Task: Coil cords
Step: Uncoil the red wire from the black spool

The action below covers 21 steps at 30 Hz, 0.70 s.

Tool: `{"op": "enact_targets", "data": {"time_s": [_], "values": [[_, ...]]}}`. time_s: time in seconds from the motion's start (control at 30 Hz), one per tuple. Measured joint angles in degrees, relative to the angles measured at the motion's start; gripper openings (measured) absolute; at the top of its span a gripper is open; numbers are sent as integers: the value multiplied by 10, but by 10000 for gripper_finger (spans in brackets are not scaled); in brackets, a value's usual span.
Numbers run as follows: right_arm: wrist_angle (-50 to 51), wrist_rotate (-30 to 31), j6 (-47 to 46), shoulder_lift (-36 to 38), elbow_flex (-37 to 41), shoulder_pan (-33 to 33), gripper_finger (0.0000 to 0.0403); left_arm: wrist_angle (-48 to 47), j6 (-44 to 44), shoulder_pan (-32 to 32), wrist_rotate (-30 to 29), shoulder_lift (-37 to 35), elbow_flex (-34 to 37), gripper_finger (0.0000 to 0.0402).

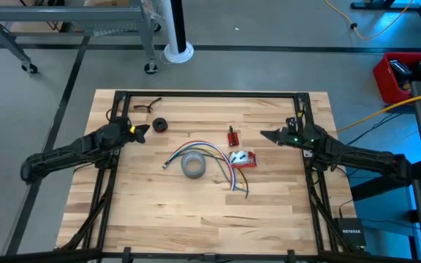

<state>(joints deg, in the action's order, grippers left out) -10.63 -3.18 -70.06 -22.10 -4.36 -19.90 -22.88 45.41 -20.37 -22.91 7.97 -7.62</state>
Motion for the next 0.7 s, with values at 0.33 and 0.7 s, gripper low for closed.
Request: {"op": "enact_targets", "data": {"time_s": [0.33, 0.7], "values": [[0, 0, -1, -22, -1, 0, 3, -7, -90, -94, 81, 129, 0, 88], [1, -4, 0, -22, -2, 0, 3, 15, -117, -172, 148, 210, 0, 88]]}}
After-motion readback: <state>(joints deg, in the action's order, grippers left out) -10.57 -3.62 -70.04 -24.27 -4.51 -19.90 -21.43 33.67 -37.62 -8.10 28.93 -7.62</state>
